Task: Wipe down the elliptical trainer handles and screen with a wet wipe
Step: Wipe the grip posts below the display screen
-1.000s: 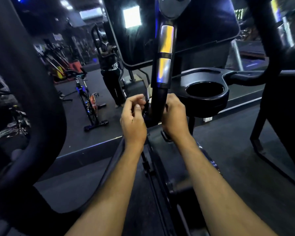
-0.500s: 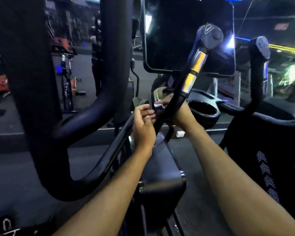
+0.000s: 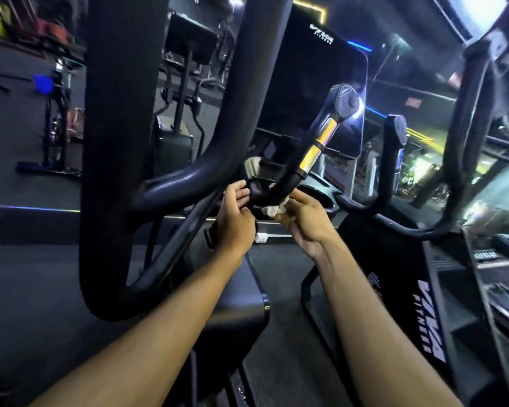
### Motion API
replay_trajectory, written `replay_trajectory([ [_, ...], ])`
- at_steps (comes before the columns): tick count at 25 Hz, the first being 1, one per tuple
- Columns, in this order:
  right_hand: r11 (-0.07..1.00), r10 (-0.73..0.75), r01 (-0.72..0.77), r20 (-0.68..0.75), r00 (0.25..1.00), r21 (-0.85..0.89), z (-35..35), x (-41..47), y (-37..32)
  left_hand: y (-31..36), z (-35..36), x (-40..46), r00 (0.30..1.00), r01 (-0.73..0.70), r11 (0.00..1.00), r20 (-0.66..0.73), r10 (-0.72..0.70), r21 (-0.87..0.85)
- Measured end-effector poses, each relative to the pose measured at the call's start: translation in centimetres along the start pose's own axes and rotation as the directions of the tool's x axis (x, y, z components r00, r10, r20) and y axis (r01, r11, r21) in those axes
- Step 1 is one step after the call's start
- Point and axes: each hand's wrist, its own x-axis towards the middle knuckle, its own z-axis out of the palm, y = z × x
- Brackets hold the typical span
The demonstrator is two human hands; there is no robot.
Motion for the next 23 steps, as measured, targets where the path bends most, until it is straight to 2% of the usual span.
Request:
replay_trajectory([
  [1, 0.996, -0.048, 0.056, -0.108, 0.993, 0.064, 0.0, -1.1, -0.1, -0.1, 0.1, -0.2, 1.000, -0.016, 1.000, 0.013, 0.016, 0.005],
  [2, 0.985, -0.150, 0.165, -0.219, 0.964, 0.048, 0.1, -2.2, -0.6, -0.1, 0.2, -0.4, 0.999, -0.036, 0.999, 0.024, 0.036, -0.001],
  [3, 0.950, -0.312, 0.296, -0.321, 0.894, -0.098, 0.2, -3.1, -1.4, 0.0, 0.1, -0.8, 0.998, -0.052, 0.999, 0.033, 0.052, -0.004],
  [4, 0.844, -0.520, 0.407, -0.346, 0.781, -0.349, 0.1, -3.5, -2.2, 0.3, 0.0, -1.0, 0.997, -0.061, 0.998, 0.038, 0.061, -0.001],
  [5, 0.643, -0.715, 0.468, -0.256, 0.650, -0.606, -0.2, -3.5, -3.0, 0.7, -0.1, -1.0, 0.997, -0.062, 0.998, 0.041, 0.062, -0.003],
  [6, 0.418, -0.828, 0.491, -0.098, 0.552, -0.764, -0.5, -3.0, -3.6, 1.0, -0.3, -0.8, 0.997, -0.056, 0.998, 0.049, 0.057, -0.013],
  [7, 0.250, -0.859, 0.486, 0.040, 0.511, -0.837, -0.5, -2.5, -3.8, 1.5, -0.5, -0.7, 0.996, -0.049, 0.999, 0.068, 0.050, -0.013],
  [9, 0.067, -0.839, 0.459, 0.199, 0.507, -0.886, -0.4, -1.5, -3.3, 2.1, -1.1, -0.2, 0.982, -0.067, 0.997, 0.182, 0.058, 0.045],
  [11, -0.011, -0.803, 0.472, 0.289, 0.521, -0.881, -0.5, -1.3, -1.8, 2.5, -1.8, 0.5, 0.940, -0.082, 0.984, 0.340, 0.022, 0.161],
  [12, -0.051, -0.779, 0.497, 0.346, 0.523, -0.866, -0.4, -1.6, -1.2, 2.2, -2.1, 0.6, 0.927, -0.116, 0.963, 0.376, 0.017, 0.241],
  [14, -0.182, -0.674, 0.542, 0.506, 0.539, -0.820, -0.3, -2.1, -1.6, 2.0, -2.4, 0.5, 0.921, -0.202, 0.916, 0.384, 0.059, 0.345],
  [18, -0.550, -0.395, 0.478, 0.717, 0.575, -0.685, -0.3, -2.4, -6.5, 2.7, -3.1, 0.3, 0.925, -0.236, 0.914, 0.364, 0.107, 0.330],
  [21, -0.688, -0.217, 0.527, 0.834, 0.507, -0.499, -0.1, -1.6, -9.0, 3.1, -3.3, 0.5, 0.918, -0.254, 0.897, 0.381, 0.107, 0.361],
  [23, -0.769, -0.074, 0.533, 0.878, 0.472, -0.352, -0.1, -0.9, -8.1, 3.3, -3.7, 0.8, 0.920, -0.262, 0.882, 0.377, 0.106, 0.391],
])
